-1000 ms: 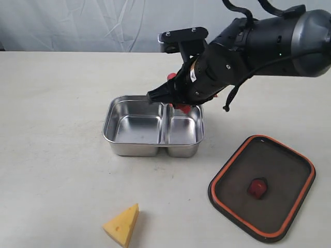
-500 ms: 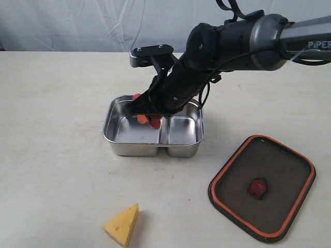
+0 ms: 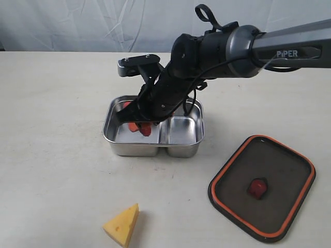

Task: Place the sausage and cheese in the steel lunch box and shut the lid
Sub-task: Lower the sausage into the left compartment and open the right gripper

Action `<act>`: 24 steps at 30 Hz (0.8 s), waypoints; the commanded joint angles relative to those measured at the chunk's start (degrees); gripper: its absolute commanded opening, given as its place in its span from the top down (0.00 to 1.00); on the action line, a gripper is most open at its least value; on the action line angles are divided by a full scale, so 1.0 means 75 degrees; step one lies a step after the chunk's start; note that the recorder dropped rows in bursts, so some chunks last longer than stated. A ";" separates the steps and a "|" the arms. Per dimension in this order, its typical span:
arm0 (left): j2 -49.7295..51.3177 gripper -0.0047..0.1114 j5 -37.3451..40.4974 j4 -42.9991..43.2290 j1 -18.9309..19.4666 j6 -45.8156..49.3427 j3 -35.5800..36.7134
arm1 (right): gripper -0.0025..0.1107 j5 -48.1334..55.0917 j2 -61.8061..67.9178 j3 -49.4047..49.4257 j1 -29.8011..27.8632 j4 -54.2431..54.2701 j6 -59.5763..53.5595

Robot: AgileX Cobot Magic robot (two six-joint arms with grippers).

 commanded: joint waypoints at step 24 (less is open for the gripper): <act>-0.0031 0.96 -0.0077 0.0002 -0.0054 -0.0016 0.0020 | 0.99 0.0063 -0.0005 -0.0055 -0.0003 0.0060 0.0053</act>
